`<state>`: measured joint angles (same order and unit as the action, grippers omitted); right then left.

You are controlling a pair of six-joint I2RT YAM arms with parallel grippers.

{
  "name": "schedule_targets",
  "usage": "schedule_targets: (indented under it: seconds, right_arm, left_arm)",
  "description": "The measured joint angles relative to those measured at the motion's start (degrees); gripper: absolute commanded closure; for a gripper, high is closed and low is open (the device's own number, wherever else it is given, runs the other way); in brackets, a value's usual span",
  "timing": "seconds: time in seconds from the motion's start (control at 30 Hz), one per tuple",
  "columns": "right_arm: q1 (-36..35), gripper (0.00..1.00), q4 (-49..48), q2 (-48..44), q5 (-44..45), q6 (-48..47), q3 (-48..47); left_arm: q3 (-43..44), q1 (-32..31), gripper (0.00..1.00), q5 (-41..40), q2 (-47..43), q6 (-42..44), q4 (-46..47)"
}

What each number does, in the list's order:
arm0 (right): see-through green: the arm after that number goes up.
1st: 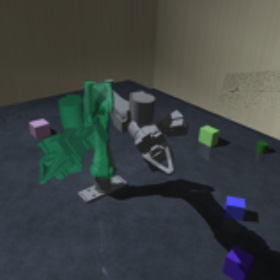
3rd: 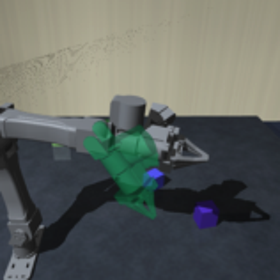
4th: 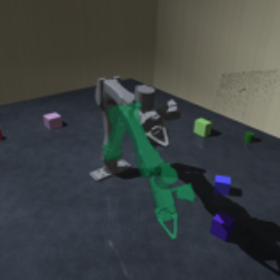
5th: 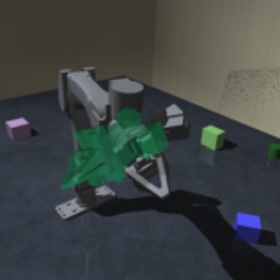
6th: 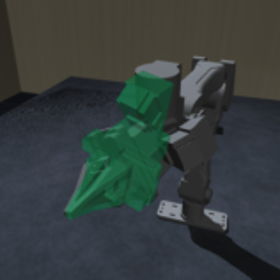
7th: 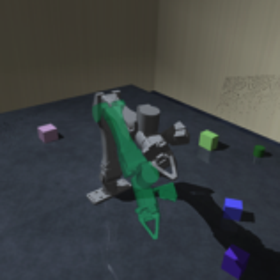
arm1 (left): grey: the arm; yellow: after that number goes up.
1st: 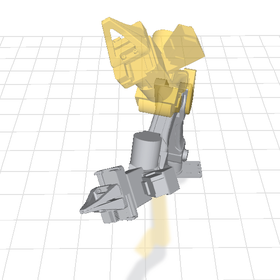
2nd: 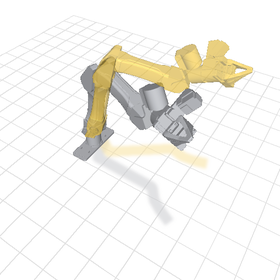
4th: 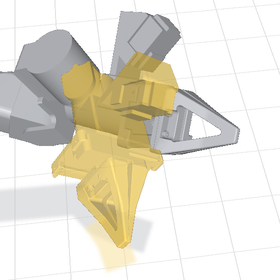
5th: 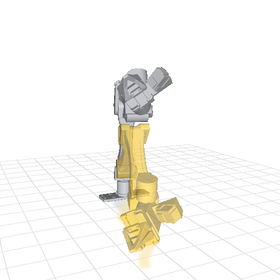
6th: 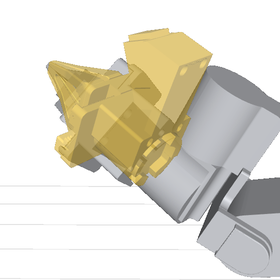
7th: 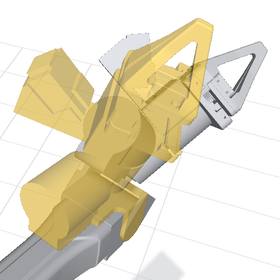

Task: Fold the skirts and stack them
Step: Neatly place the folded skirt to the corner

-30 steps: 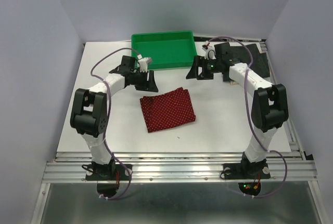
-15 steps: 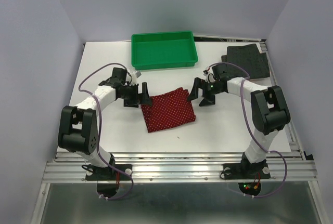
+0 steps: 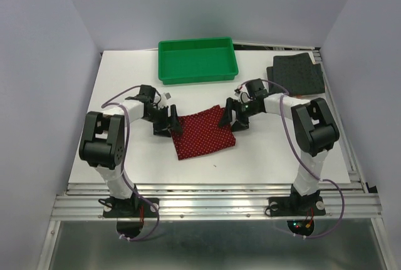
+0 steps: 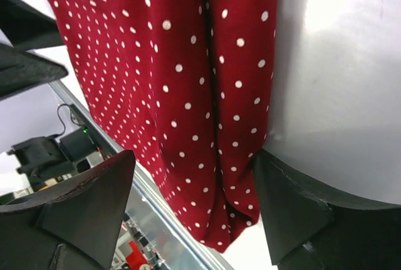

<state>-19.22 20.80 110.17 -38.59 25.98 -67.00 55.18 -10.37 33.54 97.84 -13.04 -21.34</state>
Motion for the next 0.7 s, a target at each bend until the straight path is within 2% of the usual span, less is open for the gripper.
schedule_targets:
  seconds: [0.1,0.2,0.23,0.27,0.33,0.43,0.5,0.57,0.6,0.63,0.7]
  right_arm:
    - [0.02,0.27,0.11,1.64,0.28,0.63,-2.27]
    - [0.55,0.44,0.02,3.04,1.25,1.11,-3.85]
    - [1.03,0.55,0.04,3.56,1.40,1.05,-4.26]
    - [1.84,0.58,0.00,4.17,1.40,1.20,-4.68]
    - [3.48,0.65,-0.11,5.35,1.97,1.33,-5.42]
    - [6.60,0.68,0.00,6.67,2.71,1.29,-6.91]
    - [8.02,0.68,-0.26,6.95,4.11,1.14,-7.85]
    - [9.20,0.62,-0.37,6.97,5.53,1.01,-8.59]
    - [9.55,0.52,-0.39,6.97,5.79,0.96,-8.81]
    - [10.08,0.32,-0.35,6.97,6.25,0.96,-9.29]
    - [10.73,0.26,-0.55,6.95,5.40,0.59,-10.27]
  left_arm:
    - [5.42,-0.02,0.36,3.61,5.70,0.09,-0.24]
    - [8.50,0.00,0.55,5.99,9.62,-0.50,2.19]
    - [8.85,0.00,0.59,6.08,10.14,-0.72,2.95]
    - [9.27,-0.13,0.66,5.99,10.88,-1.14,3.63]
    - [10.88,-0.46,0.69,6.62,13.00,-1.97,5.03]
    - [14.69,-1.75,0.70,7.28,16.35,-3.23,7.06]
    - [16.50,-2.64,0.63,6.84,17.64,-3.96,8.87]
    - [18.47,-3.67,0.48,6.19,18.82,-4.92,10.47]
    - [19.17,-4.15,0.45,5.86,19.12,-5.42,11.15]
    - [19.76,-4.52,0.38,5.27,19.21,-5.81,11.91]
    - [20.28,-4.94,0.30,4.26,19.19,-6.40,13.25]
